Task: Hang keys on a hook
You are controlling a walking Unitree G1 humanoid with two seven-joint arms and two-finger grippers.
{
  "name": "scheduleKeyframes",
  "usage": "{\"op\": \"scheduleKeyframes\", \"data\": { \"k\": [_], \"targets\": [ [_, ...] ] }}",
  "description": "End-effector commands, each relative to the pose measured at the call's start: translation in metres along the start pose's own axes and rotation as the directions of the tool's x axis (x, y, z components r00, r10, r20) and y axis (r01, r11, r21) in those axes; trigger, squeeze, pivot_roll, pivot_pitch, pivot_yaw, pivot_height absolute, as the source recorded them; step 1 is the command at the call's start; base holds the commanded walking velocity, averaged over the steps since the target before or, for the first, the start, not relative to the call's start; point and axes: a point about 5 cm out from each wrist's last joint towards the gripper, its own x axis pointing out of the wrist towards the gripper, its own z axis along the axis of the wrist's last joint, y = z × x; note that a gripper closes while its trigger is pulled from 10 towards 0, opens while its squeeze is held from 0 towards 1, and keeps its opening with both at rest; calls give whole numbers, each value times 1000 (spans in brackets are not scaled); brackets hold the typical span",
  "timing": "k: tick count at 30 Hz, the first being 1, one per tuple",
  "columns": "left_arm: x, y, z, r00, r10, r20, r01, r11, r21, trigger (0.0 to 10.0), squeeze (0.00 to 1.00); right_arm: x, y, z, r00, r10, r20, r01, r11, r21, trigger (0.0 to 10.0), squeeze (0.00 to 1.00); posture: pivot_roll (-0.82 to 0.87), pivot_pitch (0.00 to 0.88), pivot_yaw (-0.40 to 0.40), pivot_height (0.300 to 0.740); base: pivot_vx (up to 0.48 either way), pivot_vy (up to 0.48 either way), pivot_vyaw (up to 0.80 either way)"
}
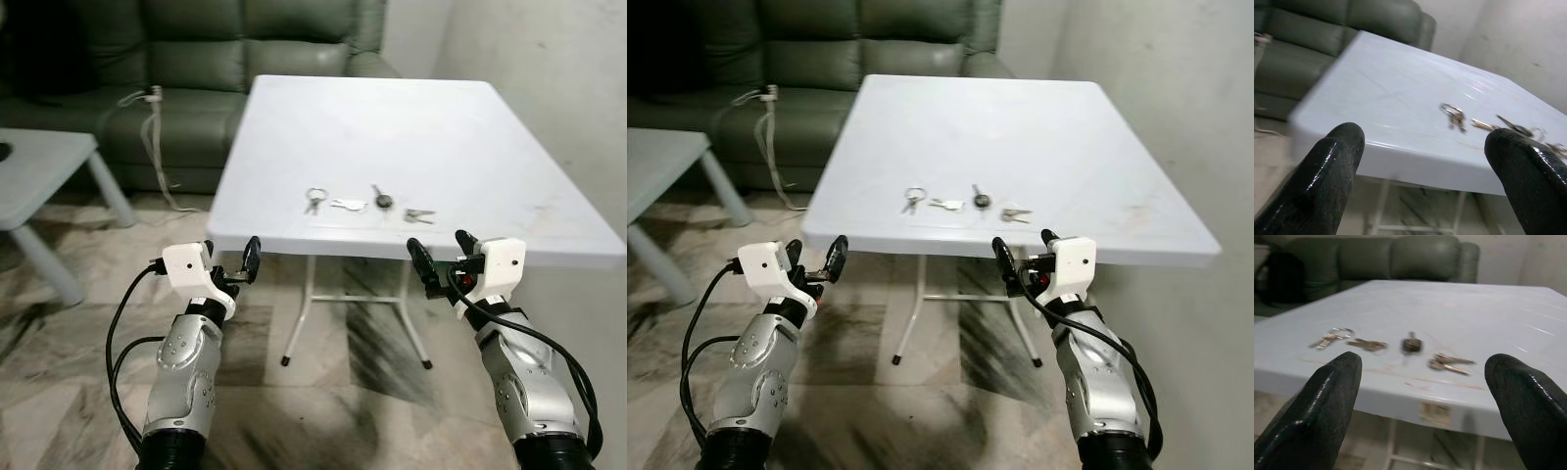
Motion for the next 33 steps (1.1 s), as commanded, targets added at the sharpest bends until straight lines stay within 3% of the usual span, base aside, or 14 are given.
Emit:
{"op": "scheduleKeyframes", "data": {
  "k": [1, 22, 33],
  "targets": [
    [1, -1, 3, 1000, -4, 5, 4, 1000, 9, 10000, 0, 1, 0, 5, 1000, 6, 13, -6, 1000, -2, 10000, 0, -37, 0, -45, 740, 0, 0, -694],
    [1, -2, 5, 1000, -19, 11, 19, 1000, -3, 10000, 0, 3, 4, 4, 1000, 27, 14, -27, 1000, -3, 10000, 0, -24, 0, -46, 740, 0, 0, -58],
    [0, -1, 5, 1000, -19, 15, 19, 1000, -3, 10000, 0, 2, 4, 4, 1000, 27, 14, -27, 1000, -4, 10000, 0, -25, 0, -47, 740, 299, 0, 0]
  ]
}}
